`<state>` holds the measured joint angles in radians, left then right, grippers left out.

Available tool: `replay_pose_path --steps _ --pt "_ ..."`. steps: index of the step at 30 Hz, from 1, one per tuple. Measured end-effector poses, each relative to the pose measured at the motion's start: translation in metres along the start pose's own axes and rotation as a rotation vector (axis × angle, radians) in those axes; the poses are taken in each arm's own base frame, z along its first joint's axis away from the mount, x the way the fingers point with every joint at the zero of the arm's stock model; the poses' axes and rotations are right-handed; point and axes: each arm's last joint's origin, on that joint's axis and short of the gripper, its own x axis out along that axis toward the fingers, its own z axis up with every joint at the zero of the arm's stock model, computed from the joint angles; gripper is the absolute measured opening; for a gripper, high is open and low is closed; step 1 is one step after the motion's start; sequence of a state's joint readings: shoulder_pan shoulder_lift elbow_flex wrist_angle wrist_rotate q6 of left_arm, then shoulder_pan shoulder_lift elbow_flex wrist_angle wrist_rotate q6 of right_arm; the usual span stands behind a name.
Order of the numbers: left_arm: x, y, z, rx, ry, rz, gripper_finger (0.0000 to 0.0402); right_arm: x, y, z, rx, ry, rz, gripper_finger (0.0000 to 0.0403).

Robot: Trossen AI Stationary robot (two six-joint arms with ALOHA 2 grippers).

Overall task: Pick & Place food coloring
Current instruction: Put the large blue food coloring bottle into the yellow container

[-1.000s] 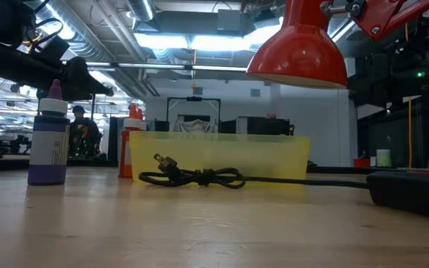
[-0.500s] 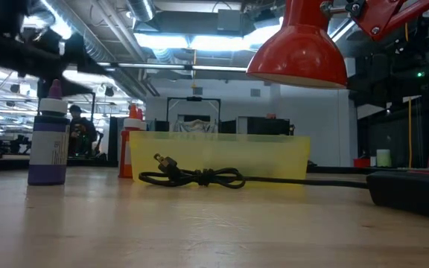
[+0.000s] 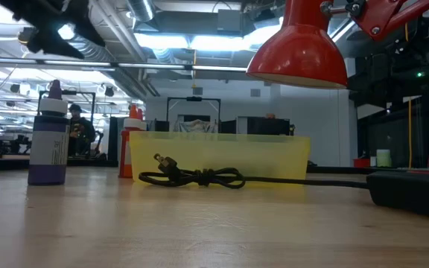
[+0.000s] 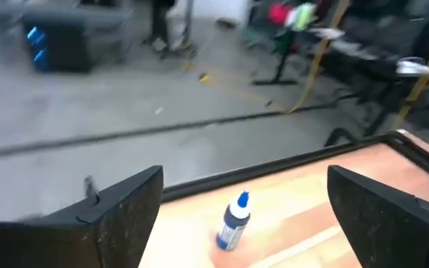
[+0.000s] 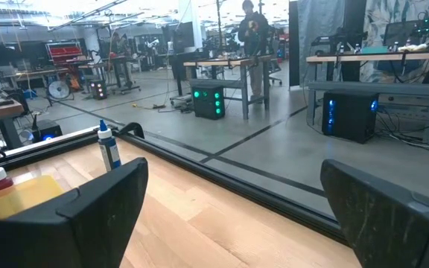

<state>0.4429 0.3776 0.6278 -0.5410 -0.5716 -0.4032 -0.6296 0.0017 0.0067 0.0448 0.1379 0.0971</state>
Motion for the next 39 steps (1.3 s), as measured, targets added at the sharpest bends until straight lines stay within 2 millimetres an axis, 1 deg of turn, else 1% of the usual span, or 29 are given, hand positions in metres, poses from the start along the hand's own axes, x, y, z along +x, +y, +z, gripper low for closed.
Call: replay_pose_path --steps 3,5,8,11,16,22,27,30,33,39 --pt "0.006 -0.012 0.019 -0.056 0.069 0.079 0.0365 0.000 0.000 0.000 0.000 0.000 0.000 0.0398" --pt "0.012 -0.021 0.030 -0.054 0.115 0.122 0.0365 0.000 0.000 0.000 0.000 0.000 0.000 0.0398" --pt "0.025 -0.036 0.047 -0.044 0.155 0.166 0.0365 0.000 0.000 0.000 0.000 0.000 0.000 0.0398" --pt "0.039 -0.051 0.060 -0.047 0.203 0.240 0.0363 0.000 0.000 0.000 0.000 0.000 0.000 0.0398" --pt "0.073 -0.068 0.080 -0.010 0.281 0.351 0.0361 0.000 0.000 0.000 0.000 0.000 0.000 0.0398" --pt "0.119 -0.084 0.090 -0.002 0.413 0.377 0.0361 0.000 0.000 0.000 0.000 0.000 0.000 0.0398" --pt "0.152 -0.089 0.089 -0.005 0.522 0.396 0.0361 0.000 0.000 0.000 0.000 0.000 0.000 0.0398" --pt "0.170 -0.086 0.084 -0.004 0.610 0.430 0.0361 0.000 0.000 0.000 0.000 0.000 0.000 0.0398" --pt "0.190 -0.080 0.074 -0.002 0.699 0.460 0.0361 0.000 0.000 0.000 0.000 0.000 0.000 0.0398" --pt "0.225 -0.074 0.047 -0.008 0.841 0.460 0.0361 0.000 0.000 0.000 0.000 0.000 0.000 0.0398"
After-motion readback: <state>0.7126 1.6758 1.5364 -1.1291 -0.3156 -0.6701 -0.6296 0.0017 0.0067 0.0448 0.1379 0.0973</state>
